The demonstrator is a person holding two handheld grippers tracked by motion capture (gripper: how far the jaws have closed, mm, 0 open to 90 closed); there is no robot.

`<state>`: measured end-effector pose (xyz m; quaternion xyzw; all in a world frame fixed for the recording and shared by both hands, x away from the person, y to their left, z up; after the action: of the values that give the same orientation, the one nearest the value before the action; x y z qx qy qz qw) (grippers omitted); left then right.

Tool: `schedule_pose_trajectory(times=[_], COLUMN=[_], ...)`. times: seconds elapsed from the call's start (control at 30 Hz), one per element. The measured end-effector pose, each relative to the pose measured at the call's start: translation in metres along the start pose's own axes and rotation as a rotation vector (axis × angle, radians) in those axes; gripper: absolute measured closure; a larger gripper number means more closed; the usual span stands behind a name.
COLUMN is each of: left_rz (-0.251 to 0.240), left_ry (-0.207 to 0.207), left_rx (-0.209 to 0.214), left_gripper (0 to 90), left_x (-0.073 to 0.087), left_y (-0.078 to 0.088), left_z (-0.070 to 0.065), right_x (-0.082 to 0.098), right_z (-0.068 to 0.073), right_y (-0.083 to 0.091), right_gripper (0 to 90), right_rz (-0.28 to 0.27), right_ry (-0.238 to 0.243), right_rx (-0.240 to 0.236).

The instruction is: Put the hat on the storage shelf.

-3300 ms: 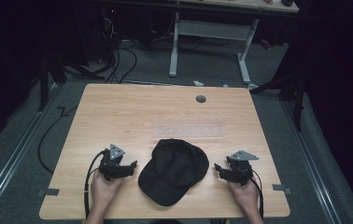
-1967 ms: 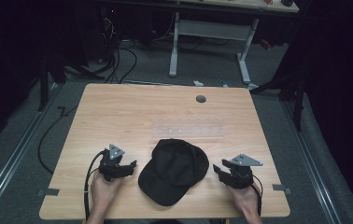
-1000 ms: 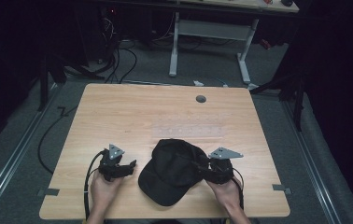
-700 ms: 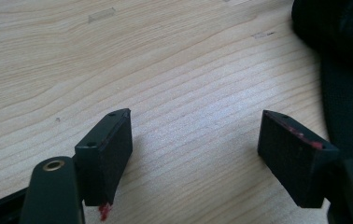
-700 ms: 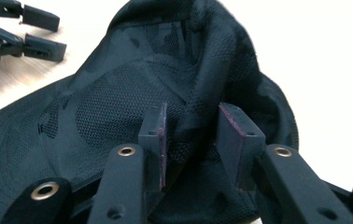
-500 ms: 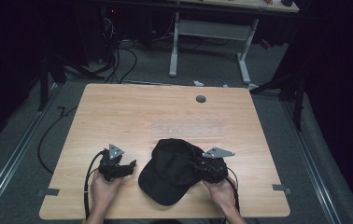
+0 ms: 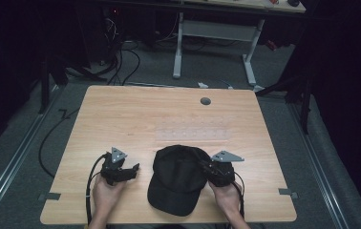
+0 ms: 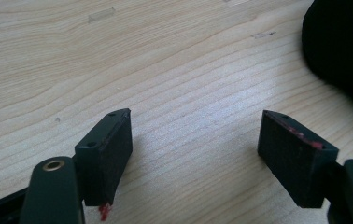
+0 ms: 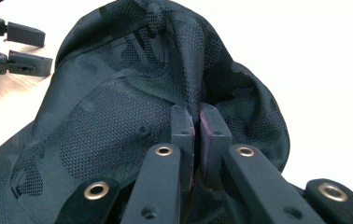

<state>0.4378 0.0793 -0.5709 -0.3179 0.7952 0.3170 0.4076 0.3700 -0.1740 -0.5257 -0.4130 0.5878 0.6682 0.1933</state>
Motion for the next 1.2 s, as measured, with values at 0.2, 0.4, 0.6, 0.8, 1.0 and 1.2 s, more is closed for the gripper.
schedule_pose_trajectory(times=[0.2,0.4,0.6,0.8,1.0,1.2], left_rz=[0.000,0.000,-0.007,-0.018,-0.020,-0.019], left_ry=[0.001,-0.001,0.002,0.009,0.008,0.011], left_rx=[0.001,-0.001,-0.017,-0.041,-0.046,-0.049], left_gripper=[26.5,26.5,26.1,25.9,25.5,24.5], left_x=[0.000,0.000,-0.001,-0.002,-0.003,-0.002], left_y=[0.000,0.000,0.000,0.000,-0.001,-0.001], left_z=[0.000,0.000,0.002,0.005,0.005,0.005], right_x=[-0.001,-0.006,-0.015,-0.024,-0.032,-0.041], right_z=[-0.001,-0.002,-0.003,-0.008,-0.014,-0.020], right_y=[0.002,0.004,0.011,0.017,0.024,0.033], right_gripper=[86.7,86.8,86.8,86.8,86.9,87.1], right_rz=[-0.025,-0.038,-0.075,-0.091,-0.115,-0.131], right_ry=[0.013,0.033,0.033,0.045,0.070,0.110], right_rx=[0.000,-0.003,-0.050,-0.071,-0.083,-0.084])
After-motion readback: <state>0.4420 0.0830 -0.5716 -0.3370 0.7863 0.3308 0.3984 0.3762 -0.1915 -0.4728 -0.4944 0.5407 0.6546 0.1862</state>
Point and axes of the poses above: each handheld gripper's, and its own axes: y roughly backward along the jaws, x roughly out of its underside, z roughly to its left, the point moved 7 cm from there along -y, roughly forward along the jaws, and after that the axes turned 13 degrees about x, right-handed, at the moved point
